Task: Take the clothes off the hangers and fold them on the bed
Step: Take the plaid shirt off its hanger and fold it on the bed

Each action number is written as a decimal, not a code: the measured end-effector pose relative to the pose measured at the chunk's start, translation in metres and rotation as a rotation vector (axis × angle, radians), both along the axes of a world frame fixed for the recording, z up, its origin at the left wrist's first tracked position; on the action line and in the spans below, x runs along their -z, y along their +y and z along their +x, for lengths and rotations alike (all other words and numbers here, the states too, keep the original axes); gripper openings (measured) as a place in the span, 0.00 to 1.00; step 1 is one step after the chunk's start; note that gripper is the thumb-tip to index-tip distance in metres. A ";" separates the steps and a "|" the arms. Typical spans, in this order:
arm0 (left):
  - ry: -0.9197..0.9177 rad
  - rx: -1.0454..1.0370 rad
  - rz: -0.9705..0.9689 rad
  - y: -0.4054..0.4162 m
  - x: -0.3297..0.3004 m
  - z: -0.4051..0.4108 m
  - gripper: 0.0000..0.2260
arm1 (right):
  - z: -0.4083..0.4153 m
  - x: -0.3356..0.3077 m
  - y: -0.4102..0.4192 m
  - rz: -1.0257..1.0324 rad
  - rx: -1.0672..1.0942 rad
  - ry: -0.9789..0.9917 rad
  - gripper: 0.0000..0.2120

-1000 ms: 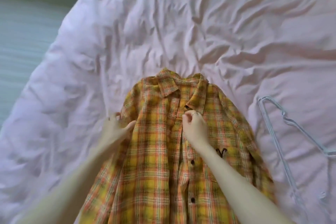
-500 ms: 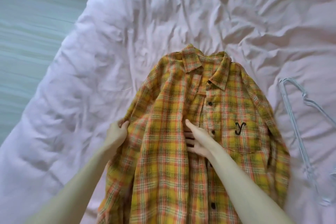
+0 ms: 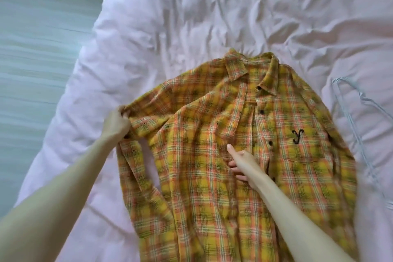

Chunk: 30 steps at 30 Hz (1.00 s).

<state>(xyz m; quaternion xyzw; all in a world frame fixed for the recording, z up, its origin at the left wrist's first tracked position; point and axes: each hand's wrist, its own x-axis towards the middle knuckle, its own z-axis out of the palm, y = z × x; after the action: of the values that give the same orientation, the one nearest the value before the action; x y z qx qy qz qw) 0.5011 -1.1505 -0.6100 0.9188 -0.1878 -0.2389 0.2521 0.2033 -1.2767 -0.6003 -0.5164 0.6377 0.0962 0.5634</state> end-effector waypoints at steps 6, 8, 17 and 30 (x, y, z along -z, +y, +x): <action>0.146 -0.149 -0.104 0.016 0.016 -0.003 0.18 | -0.001 0.010 0.015 0.028 -0.010 -0.002 0.25; 0.236 -0.142 -0.110 0.021 0.015 -0.010 0.19 | -0.004 0.008 0.020 0.069 -0.006 -0.016 0.23; 0.097 -0.204 -0.096 0.029 0.015 -0.010 0.14 | -0.040 -0.004 0.022 -0.314 0.337 0.039 0.10; -0.079 0.474 0.005 0.096 -0.009 -0.164 0.12 | -0.085 0.004 0.090 0.138 0.102 -0.131 0.36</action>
<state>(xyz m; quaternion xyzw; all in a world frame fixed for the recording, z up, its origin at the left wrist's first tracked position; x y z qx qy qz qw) 0.3376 -1.0544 -0.6007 0.8581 -0.4074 -0.2559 0.1792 0.1184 -1.1869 -0.6041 -0.4484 0.6167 0.0774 0.6423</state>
